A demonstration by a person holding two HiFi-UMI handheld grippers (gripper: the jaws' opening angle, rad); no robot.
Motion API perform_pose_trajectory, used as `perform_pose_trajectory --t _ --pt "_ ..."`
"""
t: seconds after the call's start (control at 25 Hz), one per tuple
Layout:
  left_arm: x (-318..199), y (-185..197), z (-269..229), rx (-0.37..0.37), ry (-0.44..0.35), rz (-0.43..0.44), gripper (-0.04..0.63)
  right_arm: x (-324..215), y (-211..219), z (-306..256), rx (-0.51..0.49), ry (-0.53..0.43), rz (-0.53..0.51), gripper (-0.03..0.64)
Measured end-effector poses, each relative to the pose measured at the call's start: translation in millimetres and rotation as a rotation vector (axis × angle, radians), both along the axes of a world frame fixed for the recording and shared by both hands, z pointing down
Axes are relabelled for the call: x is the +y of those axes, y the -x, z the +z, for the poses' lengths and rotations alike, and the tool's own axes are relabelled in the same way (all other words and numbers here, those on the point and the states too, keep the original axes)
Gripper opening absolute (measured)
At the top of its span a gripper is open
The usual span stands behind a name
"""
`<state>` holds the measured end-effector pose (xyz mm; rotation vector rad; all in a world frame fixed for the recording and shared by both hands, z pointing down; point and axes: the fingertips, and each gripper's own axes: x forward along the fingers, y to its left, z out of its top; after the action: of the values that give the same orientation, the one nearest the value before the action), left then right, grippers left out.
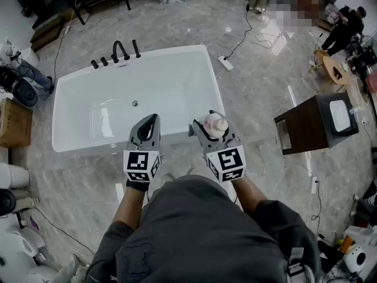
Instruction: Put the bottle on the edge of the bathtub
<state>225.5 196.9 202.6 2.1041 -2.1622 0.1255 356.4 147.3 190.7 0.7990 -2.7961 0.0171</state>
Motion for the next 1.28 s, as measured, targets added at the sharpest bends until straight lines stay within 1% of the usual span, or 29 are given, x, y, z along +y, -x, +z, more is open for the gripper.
perform_pose_trajectory --t 0.4,0.64,0.84,0.96,1.08,1.28 --pt "-0.1 -9.1 3.4 0.001 0.020 -0.023 0.003 -5.9 -16.7 1.3 -0.021 0.031 0.000 0.223" --pt "-1.9 -4.6 12.4 -0.008 0.043 -0.067 0.002 -15.6 -18.3 16.0 -0.008 0.046 -0.026 0.223" --pt "3.3 -1.1 18.7 -0.014 0.060 -0.121 0.002 -28.6 -15.1 32.6 0.014 0.065 -0.062 0.223" --pt "6.3 9.8 31.4 -0.004 0.078 -0.143 0.003 -34.3 -4.1 46.8 0.032 0.081 -0.074 0.222" --pt "4.4 28.9 42.3 0.007 0.082 -0.156 0.002 -41.6 18.1 56.4 0.045 0.079 -0.084 0.222" --pt "-9.0 55.9 59.9 0.014 0.085 -0.145 0.002 -54.5 52.7 67.4 0.074 0.076 -0.088 0.222"
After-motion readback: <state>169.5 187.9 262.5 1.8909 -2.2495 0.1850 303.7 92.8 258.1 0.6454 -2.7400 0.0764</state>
